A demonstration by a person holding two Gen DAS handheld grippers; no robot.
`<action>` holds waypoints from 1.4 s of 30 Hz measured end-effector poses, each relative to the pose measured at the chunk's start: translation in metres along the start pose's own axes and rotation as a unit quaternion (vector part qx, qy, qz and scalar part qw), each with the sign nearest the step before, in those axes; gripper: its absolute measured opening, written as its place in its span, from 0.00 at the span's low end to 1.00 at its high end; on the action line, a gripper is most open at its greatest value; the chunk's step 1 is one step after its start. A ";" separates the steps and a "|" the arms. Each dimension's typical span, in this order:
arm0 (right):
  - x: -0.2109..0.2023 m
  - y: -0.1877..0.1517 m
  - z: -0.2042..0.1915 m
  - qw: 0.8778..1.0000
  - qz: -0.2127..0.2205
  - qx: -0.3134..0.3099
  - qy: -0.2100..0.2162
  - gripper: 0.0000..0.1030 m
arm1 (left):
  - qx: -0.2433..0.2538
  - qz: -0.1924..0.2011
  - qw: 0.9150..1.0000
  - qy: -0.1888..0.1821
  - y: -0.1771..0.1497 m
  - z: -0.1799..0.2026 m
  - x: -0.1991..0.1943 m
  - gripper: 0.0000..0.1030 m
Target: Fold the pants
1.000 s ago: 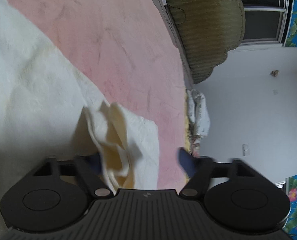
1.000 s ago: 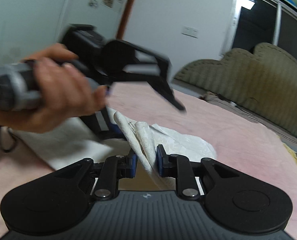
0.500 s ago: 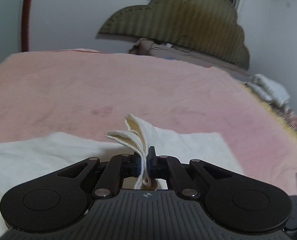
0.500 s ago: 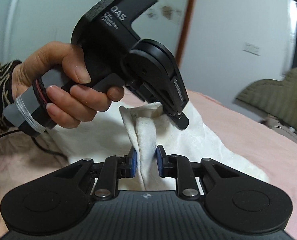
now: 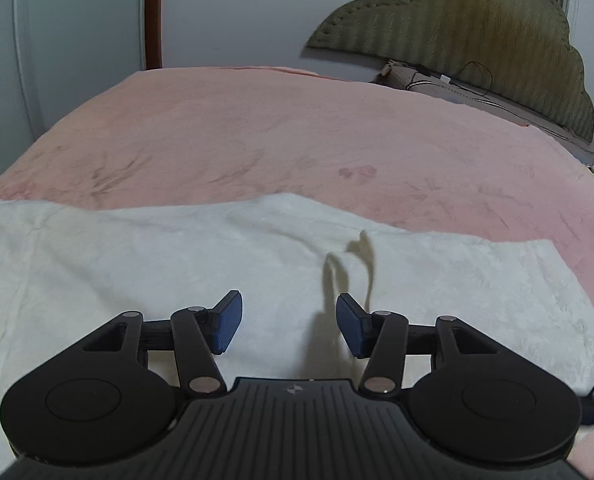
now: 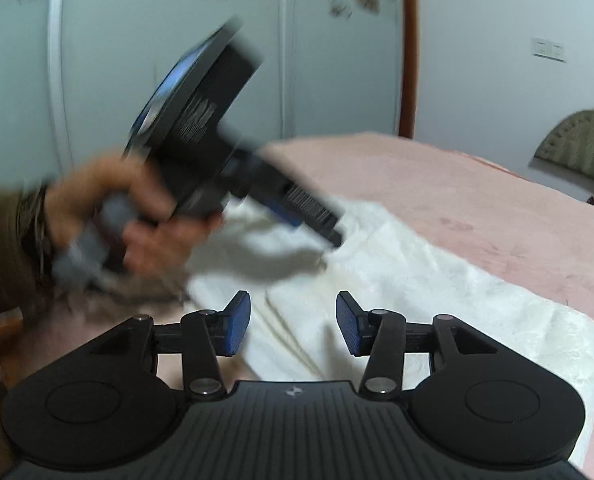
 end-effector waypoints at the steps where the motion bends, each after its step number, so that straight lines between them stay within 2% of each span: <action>1: 0.002 -0.001 0.000 1.000 0.000 0.002 -0.011 0.45 | 0.009 0.000 1.000 0.005 -0.005 0.003 -0.004 0.55; 3: 0.009 -0.006 0.000 0.999 -0.018 0.003 -0.030 0.45 | 0.039 -0.001 0.999 0.018 -0.017 0.007 -0.009 0.56; 5: 0.017 -0.011 -0.006 0.999 -0.035 -0.008 -0.035 0.45 | 0.069 0.009 0.996 0.051 -0.030 0.013 -0.011 0.60; 7: 0.021 -0.014 -0.018 0.998 -0.043 -0.040 -0.036 0.45 | 0.067 0.020 0.994 0.081 -0.034 0.010 -0.017 0.60; 8: 0.022 -0.015 -0.023 0.997 -0.045 -0.058 -0.037 0.45 | 0.050 0.019 0.995 0.085 -0.032 0.004 -0.020 0.60; 10: 0.032 -0.012 -0.026 0.994 -0.051 -0.087 -0.048 0.45 | -0.002 0.006 0.998 0.062 -0.025 -0.011 -0.025 0.59; 12: 0.040 -0.010 -0.032 0.989 -0.060 -0.114 -0.070 0.44 | -0.055 -0.012 0.998 0.017 -0.019 -0.025 -0.029 0.59; 14: 0.048 -0.006 -0.037 0.986 -0.070 -0.125 -0.080 0.44 | -0.096 -0.029 0.995 -0.028 -0.018 -0.033 -0.033 0.59; 17: 0.055 -0.003 -0.034 0.980 -0.085 -0.152 -0.093 0.42 | -0.123 -0.044 0.989 -0.072 -0.018 -0.038 -0.038 0.59; 19: 0.060 -0.001 -0.043 0.972 -0.095 -0.185 -0.105 0.33 | -0.139 -0.056 0.984 -0.100 -0.018 -0.037 -0.039 0.59; 20: 0.061 -0.002 -0.045 0.973 -0.094 -0.186 -0.103 0.25 | -0.148 -0.064 0.980 -0.117 -0.018 -0.038 -0.038 0.59; 23: 0.054 0.001 -0.037 0.983 -0.076 -0.143 -0.090 0.15 | -0.171 -0.087 0.967 -0.168 -0.020 -0.035 -0.035 0.59; 26: 0.044 0.008 -0.011 0.996 -0.044 -0.049 -0.059 0.10 | -0.189 -0.111 0.954 -0.206 -0.023 -0.030 -0.028 0.59; 29: 0.032 0.010 0.007 0.999 -0.018 0.019 -0.029 0.09 | -0.209 -0.138 0.940 -0.231 -0.026 -0.024 -0.015 0.59; 33: 0.031 0.009 0.019 0.998 0.001 0.061 -0.001 0.09 | -0.244 -0.162 0.921 -0.258 -0.026 -0.018 0.007 0.58; 35: 0.029 0.010 0.018 0.998 -0.001 0.064 0.008 0.09 | -0.265 -0.180 0.910 -0.264 -0.027 -0.016 0.020 0.45; 36: 0.029 0.011 0.018 0.998 -0.004 0.063 0.014 0.12 | -0.270 -0.190 0.905 -0.267 -0.027 -0.014 0.026 0.26; 37: 0.026 0.012 0.018 0.998 -0.001 0.063 0.017 0.12 | -0.274 -0.198 0.904 -0.263 -0.029 -0.014 0.030 0.18; 39: 0.012 0.015 0.024 0.996 0.027 0.076 0.040 0.12 | -0.283 -0.188 0.903 -0.264 -0.031 -0.017 0.031 0.13; 41: -0.004 0.021 0.038 0.990 0.065 0.118 0.049 0.12 | -0.287 -0.163 0.908 -0.257 -0.030 -0.023 0.023 0.12; 42: -0.006 0.023 0.045 0.988 0.071 0.131 0.037 0.12 | -0.289 -0.150 0.911 -0.254 -0.029 -0.026 0.018 0.12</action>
Point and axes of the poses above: each gripper's, at about its wrist camera, not at the fingertips, and x roughly the way its jaws point, z to its right, y to its top, the point moved 1 cm from there along x, roughly the way its jaws point, and after that the axes turned 7 degrees about y, right-handed, at the moved point
